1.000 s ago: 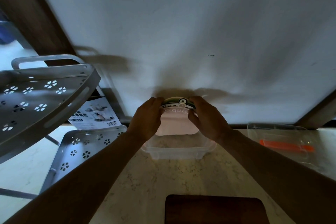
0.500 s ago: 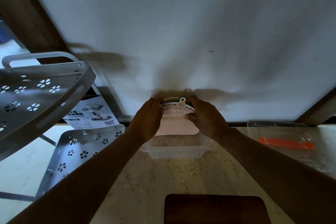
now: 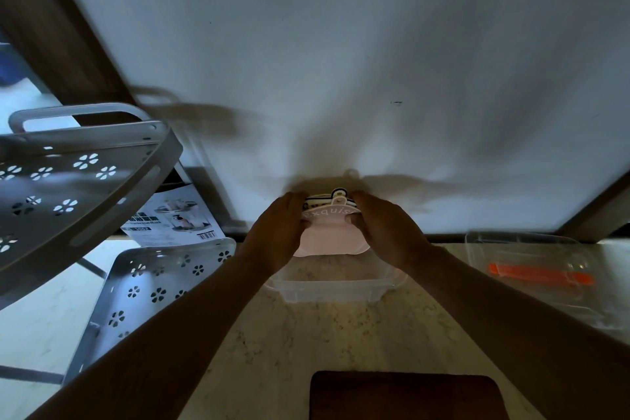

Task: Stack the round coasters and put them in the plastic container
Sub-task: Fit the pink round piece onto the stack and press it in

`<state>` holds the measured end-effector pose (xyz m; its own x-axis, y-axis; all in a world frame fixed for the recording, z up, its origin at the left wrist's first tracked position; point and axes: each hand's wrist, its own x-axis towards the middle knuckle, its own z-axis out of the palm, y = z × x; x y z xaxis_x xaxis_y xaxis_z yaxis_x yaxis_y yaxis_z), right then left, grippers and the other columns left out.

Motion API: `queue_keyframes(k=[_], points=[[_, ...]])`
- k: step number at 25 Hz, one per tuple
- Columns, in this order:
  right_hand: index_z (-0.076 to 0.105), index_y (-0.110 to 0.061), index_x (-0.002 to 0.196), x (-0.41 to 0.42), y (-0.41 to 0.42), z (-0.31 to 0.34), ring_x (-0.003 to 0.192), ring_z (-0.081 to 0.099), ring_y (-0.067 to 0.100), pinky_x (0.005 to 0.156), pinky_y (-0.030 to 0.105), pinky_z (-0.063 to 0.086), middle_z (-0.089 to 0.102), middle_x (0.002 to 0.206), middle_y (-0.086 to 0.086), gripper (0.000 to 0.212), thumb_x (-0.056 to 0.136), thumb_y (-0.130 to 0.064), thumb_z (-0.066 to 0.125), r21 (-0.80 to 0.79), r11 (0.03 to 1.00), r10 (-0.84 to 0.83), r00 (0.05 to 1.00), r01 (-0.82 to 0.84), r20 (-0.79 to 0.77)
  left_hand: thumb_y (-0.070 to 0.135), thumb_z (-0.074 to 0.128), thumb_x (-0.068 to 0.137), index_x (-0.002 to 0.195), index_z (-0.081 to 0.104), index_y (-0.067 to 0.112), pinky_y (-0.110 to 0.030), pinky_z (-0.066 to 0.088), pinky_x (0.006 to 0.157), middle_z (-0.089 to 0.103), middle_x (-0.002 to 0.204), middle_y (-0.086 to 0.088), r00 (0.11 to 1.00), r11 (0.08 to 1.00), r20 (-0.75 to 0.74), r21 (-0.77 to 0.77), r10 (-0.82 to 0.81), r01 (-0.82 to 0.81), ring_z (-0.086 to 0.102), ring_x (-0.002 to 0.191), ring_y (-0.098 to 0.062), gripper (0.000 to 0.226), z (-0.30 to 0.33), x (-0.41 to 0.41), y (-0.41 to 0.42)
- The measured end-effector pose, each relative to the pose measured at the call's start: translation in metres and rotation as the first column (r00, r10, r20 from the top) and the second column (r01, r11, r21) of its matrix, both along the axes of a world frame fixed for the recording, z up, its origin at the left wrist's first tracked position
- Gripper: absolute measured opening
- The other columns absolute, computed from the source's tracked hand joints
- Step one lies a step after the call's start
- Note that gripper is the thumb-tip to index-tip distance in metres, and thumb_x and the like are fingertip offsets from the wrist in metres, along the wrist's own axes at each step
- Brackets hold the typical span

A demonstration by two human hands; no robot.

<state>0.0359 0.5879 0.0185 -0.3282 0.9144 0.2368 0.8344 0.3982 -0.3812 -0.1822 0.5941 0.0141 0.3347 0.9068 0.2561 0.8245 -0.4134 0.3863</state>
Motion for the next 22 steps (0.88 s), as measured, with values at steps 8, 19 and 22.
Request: queue_keyframes(k=[8,19,22], points=[[0.045,-0.014,0.140,0.0006,-0.0005,0.0029,0.109,0.063,0.032,0.089,0.043,0.052,0.062,0.130,0.014,0.040,0.101,-0.024,0.048,-0.006,1.000,0.025,0.999,-0.025,-0.026,0.020,0.052,0.098,0.137,0.044,0.007,-0.037,0.050,0.086,0.062,0.121,-0.016,1.000,1.000,-0.004,0.029,0.010,-0.009,0.061,0.104,-0.030,0.042,-0.0003,-0.0010,0.0012],[0.040,-0.014,0.141,-0.0015,-0.0010,0.0038,0.099,0.064,0.031,0.079,0.044,0.054,0.066,0.121,0.014,0.042,0.101,-0.023,0.048,-0.024,0.999,0.049,0.998,-0.048,0.038,0.002,0.062,0.086,0.144,0.027,0.014,-0.038,0.053,0.084,0.055,0.122,-0.017,0.994,0.997,-0.073,0.005,-0.081,0.081,0.058,0.102,-0.029,0.069,-0.0047,0.0012,0.0012],[0.044,-0.016,0.137,-0.0015,-0.0029,0.0091,0.098,0.065,0.031,0.079,0.043,0.054,0.068,0.116,0.014,0.039,0.100,-0.026,0.050,-0.040,0.998,0.040,0.999,-0.039,0.018,0.003,0.058,0.089,0.127,0.039,0.016,-0.035,0.053,0.079,0.057,0.115,-0.013,0.995,0.995,-0.013,0.026,-0.096,0.096,0.059,0.095,-0.026,0.045,0.0004,0.0000,-0.0011]])
